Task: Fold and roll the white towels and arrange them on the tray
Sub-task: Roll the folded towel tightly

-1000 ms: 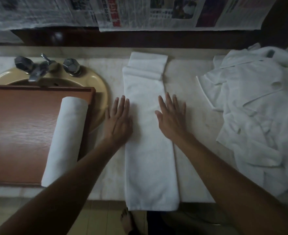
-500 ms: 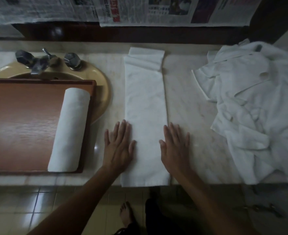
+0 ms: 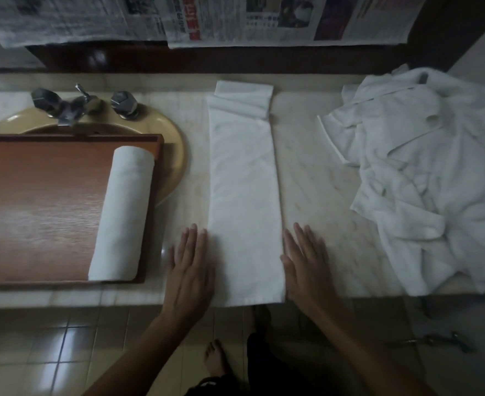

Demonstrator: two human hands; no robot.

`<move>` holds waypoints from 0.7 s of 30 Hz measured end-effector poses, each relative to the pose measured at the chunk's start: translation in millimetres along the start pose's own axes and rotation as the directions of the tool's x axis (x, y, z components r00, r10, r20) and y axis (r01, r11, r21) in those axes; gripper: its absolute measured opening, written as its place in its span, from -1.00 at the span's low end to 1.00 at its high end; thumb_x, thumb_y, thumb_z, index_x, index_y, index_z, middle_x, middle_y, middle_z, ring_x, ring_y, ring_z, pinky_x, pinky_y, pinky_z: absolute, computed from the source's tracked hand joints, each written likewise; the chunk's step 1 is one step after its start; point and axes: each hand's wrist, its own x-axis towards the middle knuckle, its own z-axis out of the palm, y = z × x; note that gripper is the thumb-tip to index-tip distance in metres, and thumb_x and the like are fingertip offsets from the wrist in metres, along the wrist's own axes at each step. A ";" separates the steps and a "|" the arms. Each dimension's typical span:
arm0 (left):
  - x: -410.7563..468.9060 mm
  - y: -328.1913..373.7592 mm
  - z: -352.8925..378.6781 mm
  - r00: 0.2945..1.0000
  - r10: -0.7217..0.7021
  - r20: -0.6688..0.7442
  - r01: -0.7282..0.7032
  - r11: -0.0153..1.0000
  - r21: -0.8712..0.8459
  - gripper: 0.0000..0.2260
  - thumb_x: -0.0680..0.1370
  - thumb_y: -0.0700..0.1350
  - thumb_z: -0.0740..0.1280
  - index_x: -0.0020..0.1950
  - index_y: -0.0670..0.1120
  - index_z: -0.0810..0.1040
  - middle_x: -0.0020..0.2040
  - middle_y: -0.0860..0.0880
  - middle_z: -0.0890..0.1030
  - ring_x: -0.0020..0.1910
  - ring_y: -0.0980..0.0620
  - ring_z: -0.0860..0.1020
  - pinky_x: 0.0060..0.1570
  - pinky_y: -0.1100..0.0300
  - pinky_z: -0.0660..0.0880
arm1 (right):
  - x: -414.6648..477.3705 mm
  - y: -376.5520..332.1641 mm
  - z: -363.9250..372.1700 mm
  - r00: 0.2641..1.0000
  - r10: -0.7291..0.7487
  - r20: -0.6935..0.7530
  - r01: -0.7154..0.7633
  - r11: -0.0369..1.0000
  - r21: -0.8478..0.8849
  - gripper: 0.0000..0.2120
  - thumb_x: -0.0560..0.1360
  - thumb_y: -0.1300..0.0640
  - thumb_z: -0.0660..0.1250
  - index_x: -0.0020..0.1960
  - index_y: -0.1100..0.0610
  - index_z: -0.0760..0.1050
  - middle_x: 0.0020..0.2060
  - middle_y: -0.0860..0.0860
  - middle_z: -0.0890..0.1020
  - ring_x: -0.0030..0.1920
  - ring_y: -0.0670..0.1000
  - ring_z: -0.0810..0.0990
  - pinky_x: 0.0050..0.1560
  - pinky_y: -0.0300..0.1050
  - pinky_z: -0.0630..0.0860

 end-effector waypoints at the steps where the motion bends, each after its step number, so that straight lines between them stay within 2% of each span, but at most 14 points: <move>1: -10.5 5.0 -3.5 0.999 0.049 0.002 -0.049 0.998 -0.040 -0.46 0.69 0.05 0.15 0.65 -0.09 0.20 0.66 -0.13 0.16 0.66 -0.07 0.07 0.58 -0.14 0.09 | -12.0 -3.9 -2.6 0.998 -0.067 -0.008 0.067 0.997 0.040 -0.52 0.71 -0.04 0.08 0.56 0.11 0.37 0.59 0.09 0.32 0.62 0.13 0.17 0.55 0.28 0.19; 4: -41.6 18.7 -7.5 0.950 0.299 0.088 -0.289 0.951 -0.114 -0.56 0.63 0.03 0.32 0.49 -0.05 0.42 0.45 -0.06 0.43 0.42 -0.06 0.42 0.37 -0.02 0.41 | -48.9 -14.6 -0.4 0.958 -0.287 0.007 0.285 0.955 0.079 -0.61 0.64 0.04 0.34 0.43 0.13 0.53 0.49 0.08 0.45 0.56 0.14 0.32 0.53 0.21 0.27; 7: -51.2 10.7 -1.8 0.868 0.468 0.166 -0.454 0.883 -0.116 -0.64 0.56 -0.10 0.42 0.34 0.02 0.47 0.26 0.04 0.48 0.19 0.04 0.49 0.14 0.08 0.51 | -63.6 -11.1 11.8 0.924 -0.378 0.063 0.374 0.925 0.065 -0.64 0.61 0.13 0.36 0.40 0.14 0.55 0.46 0.09 0.48 0.53 0.14 0.35 0.49 0.19 0.33; 11: -34.9 -7.8 -6.4 0.814 0.548 0.191 -0.537 0.836 -0.109 -0.52 0.44 -0.40 0.47 0.29 -0.05 0.54 0.18 -0.02 0.54 0.11 -0.01 0.52 -0.03 0.14 0.52 | -57.6 -2.2 10.4 0.912 -0.410 0.028 0.407 0.910 0.075 -0.68 0.64 0.24 0.23 0.35 0.16 0.59 0.41 0.11 0.54 0.46 0.16 0.45 0.48 0.08 0.38; 14: -26.6 -12.3 -20.7 0.762 0.619 0.193 -0.612 0.785 -0.098 -0.66 0.46 -0.40 0.44 0.14 -0.09 0.59 0.03 -0.03 0.56 -0.01 -0.02 0.53 -0.18 0.10 0.54 | -58.1 4.8 6.3 0.907 -0.418 0.043 0.412 0.905 0.106 -0.68 0.59 0.26 0.31 0.33 0.17 0.60 0.37 0.09 0.56 0.43 0.11 0.47 0.46 0.02 0.41; 16: -23.7 -16.7 -25.6 0.753 0.623 0.212 -0.619 0.780 -0.092 -0.71 0.46 -0.38 0.43 0.11 -0.10 0.61 -0.01 -0.03 0.59 -0.03 -0.01 0.54 -0.20 0.08 0.56 | -57.9 6.8 3.7 0.918 -0.394 0.049 0.385 0.914 0.130 -0.63 0.50 0.30 0.42 0.31 0.18 0.60 0.30 0.08 0.58 0.36 0.09 0.51 0.34 0.03 0.50; 19: -25.4 -19.1 -28.6 0.762 0.613 0.210 -0.612 0.787 -0.074 -0.67 0.45 -0.35 0.49 0.17 -0.11 0.63 0.00 -0.04 0.64 -0.03 -0.03 0.59 -0.18 0.11 0.57 | -54.6 4.0 -4.8 0.919 -0.391 0.047 0.381 0.914 0.138 -0.72 0.50 0.32 0.44 0.21 0.23 0.63 0.12 0.10 0.60 0.12 0.10 0.58 0.10 0.02 0.58; 21: -27.3 -15.7 -31.6 0.807 0.555 0.202 -0.550 0.831 -0.084 -0.69 0.47 -0.32 0.49 0.18 -0.08 0.63 0.00 -0.02 0.67 -0.05 0.00 0.62 -0.17 0.14 0.57 | -48.4 1.1 -10.2 0.931 -0.364 0.036 0.356 0.924 0.141 -0.79 0.51 0.27 0.46 0.14 0.20 0.67 0.02 0.07 0.62 0.03 0.08 0.57 -0.02 0.02 0.58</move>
